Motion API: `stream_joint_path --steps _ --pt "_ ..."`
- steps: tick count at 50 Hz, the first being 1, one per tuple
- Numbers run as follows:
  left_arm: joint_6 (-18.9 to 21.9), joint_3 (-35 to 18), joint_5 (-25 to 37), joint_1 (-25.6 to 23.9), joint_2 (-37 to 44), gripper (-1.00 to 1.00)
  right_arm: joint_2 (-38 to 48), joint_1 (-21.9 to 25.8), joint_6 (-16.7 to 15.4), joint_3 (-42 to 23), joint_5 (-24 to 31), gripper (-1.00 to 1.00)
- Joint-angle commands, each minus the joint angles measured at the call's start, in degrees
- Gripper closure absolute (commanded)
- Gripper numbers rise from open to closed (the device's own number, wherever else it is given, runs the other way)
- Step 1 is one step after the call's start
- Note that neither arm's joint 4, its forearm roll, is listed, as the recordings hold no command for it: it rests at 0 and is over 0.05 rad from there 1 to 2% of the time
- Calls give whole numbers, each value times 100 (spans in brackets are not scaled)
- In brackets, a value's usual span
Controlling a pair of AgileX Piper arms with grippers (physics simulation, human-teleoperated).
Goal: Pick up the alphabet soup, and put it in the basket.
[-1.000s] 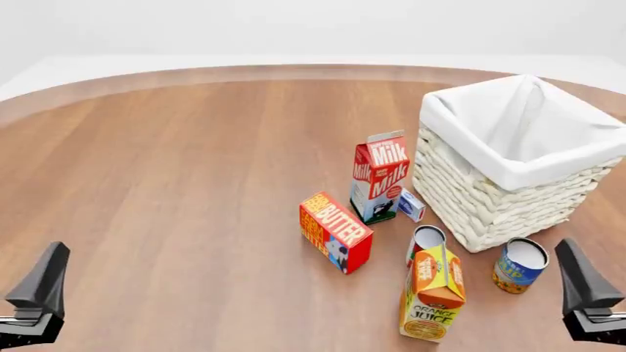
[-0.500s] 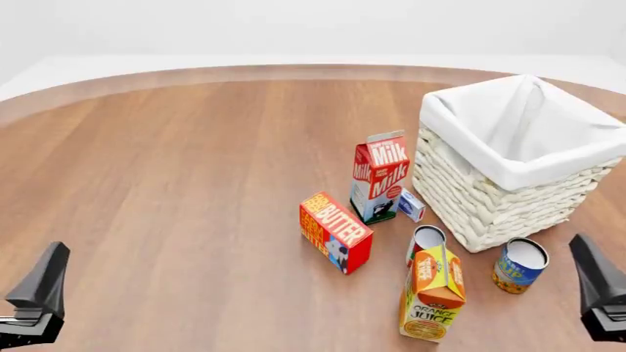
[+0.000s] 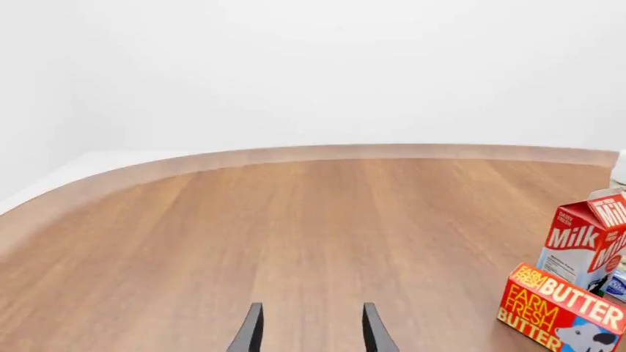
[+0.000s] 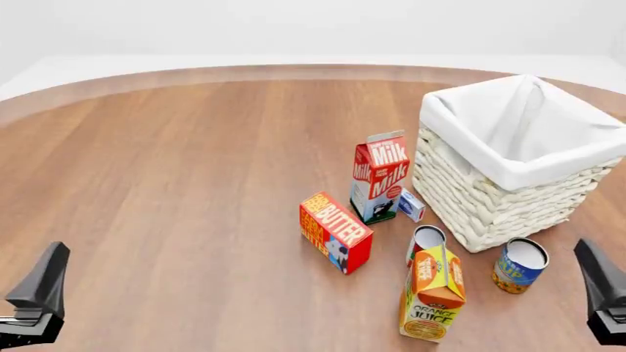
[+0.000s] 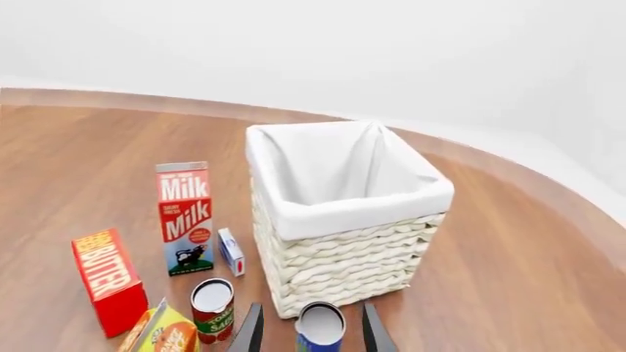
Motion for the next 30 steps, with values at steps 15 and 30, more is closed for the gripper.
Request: stream_joint_path --steps 15,30 --pt "0 0 0 0 0 -100 326 -211 -115 410 -244 -100" --pt "0 0 0 0 0 -100 834 -275 -82 849 -906 -100"
